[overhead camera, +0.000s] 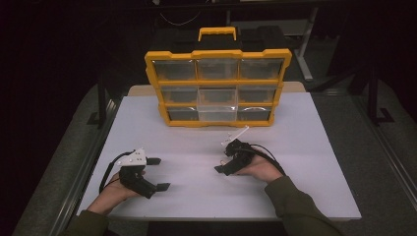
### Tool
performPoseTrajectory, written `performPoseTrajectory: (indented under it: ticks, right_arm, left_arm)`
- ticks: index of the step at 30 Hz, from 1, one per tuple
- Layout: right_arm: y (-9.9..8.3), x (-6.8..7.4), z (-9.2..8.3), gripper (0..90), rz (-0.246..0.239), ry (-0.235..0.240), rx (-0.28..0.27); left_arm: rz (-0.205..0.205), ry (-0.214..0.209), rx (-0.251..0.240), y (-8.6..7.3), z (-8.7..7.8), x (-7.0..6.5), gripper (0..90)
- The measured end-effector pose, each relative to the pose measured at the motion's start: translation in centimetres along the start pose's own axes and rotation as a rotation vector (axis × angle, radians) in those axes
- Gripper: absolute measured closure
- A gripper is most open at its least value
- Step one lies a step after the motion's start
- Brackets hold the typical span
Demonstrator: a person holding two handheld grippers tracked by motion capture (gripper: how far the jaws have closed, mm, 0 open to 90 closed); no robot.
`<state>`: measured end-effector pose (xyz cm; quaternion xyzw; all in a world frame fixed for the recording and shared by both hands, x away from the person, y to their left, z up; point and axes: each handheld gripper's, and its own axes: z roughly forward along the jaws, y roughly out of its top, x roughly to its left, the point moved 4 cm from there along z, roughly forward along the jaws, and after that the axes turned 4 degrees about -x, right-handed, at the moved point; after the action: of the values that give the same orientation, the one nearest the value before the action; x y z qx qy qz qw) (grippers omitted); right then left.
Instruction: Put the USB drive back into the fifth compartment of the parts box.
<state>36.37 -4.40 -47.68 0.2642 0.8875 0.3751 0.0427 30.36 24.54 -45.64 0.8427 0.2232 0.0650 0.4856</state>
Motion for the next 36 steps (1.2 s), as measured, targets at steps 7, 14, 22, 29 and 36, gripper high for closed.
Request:
performPoseTrajectory:
  ticks: [7, 14, 22, 29, 36]
  right_arm:
    - [-0.13, -0.12, 0.02, 35.3, -0.006, -0.007, 0.013]
    - [-0.18, -0.11, -0.14, 46.5, -0.012, -0.007, 0.025]
    - [-0.22, -0.12, -0.22, 54.7, -0.021, -0.009, 0.033]
    - [-0.3, -0.11, -0.28, 63.8, -0.034, -0.017, 0.046]
    - [-0.3, -0.21, -0.36, 70.6, -0.041, -0.028, 0.049]
  left_arm:
    - [-0.001, 0.003, 0.0, -0.01, -0.01, 0.01, 0.0]
    - [-0.002, 0.004, -0.002, 0.0, -0.02, 0.03, 0.0]
    - [-0.003, 0.005, -0.002, 0.01, -0.03, 0.05, 0.0]
    - [-0.002, 0.006, -0.002, 0.01, -0.04, 0.05, 0.0]
    - [-0.002, 0.006, -0.002, 0.02, -0.04, 0.05, 0.0]
